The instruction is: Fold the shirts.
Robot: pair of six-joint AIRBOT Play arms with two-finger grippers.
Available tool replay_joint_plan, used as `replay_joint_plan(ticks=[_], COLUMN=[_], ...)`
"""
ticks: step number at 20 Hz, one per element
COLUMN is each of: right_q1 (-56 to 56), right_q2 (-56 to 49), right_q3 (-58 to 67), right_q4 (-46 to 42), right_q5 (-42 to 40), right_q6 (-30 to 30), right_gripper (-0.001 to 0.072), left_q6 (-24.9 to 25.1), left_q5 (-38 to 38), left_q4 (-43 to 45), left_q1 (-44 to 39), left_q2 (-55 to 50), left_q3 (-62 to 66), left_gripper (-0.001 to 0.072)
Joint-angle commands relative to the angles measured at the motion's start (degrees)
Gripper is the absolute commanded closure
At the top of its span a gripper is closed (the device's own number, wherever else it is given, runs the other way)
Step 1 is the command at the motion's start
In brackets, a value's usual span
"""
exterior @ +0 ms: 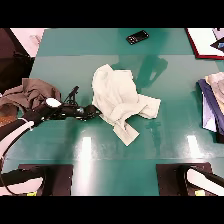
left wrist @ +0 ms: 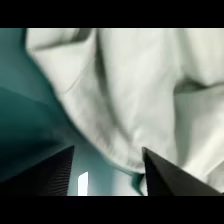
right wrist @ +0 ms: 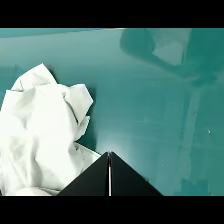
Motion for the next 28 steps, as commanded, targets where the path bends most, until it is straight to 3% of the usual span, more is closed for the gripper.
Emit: replay_joint_plan(ticks=[1, 3, 4, 5, 11, 14, 16, 17, 18, 19, 23, 28], right_q1=[-0.4, -1.1, -1.3, -1.3, -1.3, -1.3, -1.2, -1.1, -1.1, -0.6, 6.1, 13.6], right_q2=[-0.1, 0.0, 0.0, 0.0, 0.6, 0.6, 0.6, 0.4, -0.4, -1.9, -11.1, -19.5], right_q3=[0.1, 0.1, 0.1, 0.1, -1.9, -12.7, -23.0, -28.7, -33.5, -37.8, -44.8, -44.8], right_q4=[0.0, -0.5, -0.5, -1.2, -8.8, -8.8, -6.5, -5.0, -3.4, -1.7, 6.8, 9.6], right_q5=[1.5, 3.1, 3.8, 4.3, 11.1, 11.7, 7.1, 3.4, 0.2, -3.2, -13.0, -16.3], right_q6=[0.0, 0.0, 0.0, 0.0, 0.0, 0.0, 0.0, -0.1, -0.1, -0.5, -4.4, -4.5], right_gripper=[0.0695, 0.0695, 0.0695, 0.0695, 0.0695, 0.0694, 0.0686, 0.056, 0.0328, 0.0287, 0.0287, 0.0288], left_q6=[-1.9, -2.1, -2.1, -2.1, -4.0, -4.0, -4.0, -4.0, -4.0, -4.1, -5.6, -5.7], left_q5=[4.6, 4.6, 3.8, 1.8, -11.9, -16.4, -18.3, -19.0, -20.2, -21.1, -21.6, -21.9], left_q4=[0.0, 0.3, 0.4, 1.0, 16.0, 24.7, 28.8, 29.6, 29.6, 29.7, 29.8, 29.8], left_q1=[-2.3, -2.3, -2.3, -2.3, 1.4, 4.3, 5.2, 5.1, 5.1, 5.1, 5.1, 5.1], left_q2=[-4.2, -4.3, -4.3, -4.3, 1.0, 7.8, 10.7, 11.1, 11.0, 10.8, 10.7, 10.7], left_q3=[3.5, 6.1, 7.3, 8.3, 14.3, 18.1, 19.4, 19.4, 19.4, 19.2, 19.2, 19.2], left_gripper=[0.0179, 0.0543, 0.0638, 0.0678, 0.0679, 0.0679, 0.0679, 0.0678, 0.0678, 0.0678, 0.0678, 0.0678])
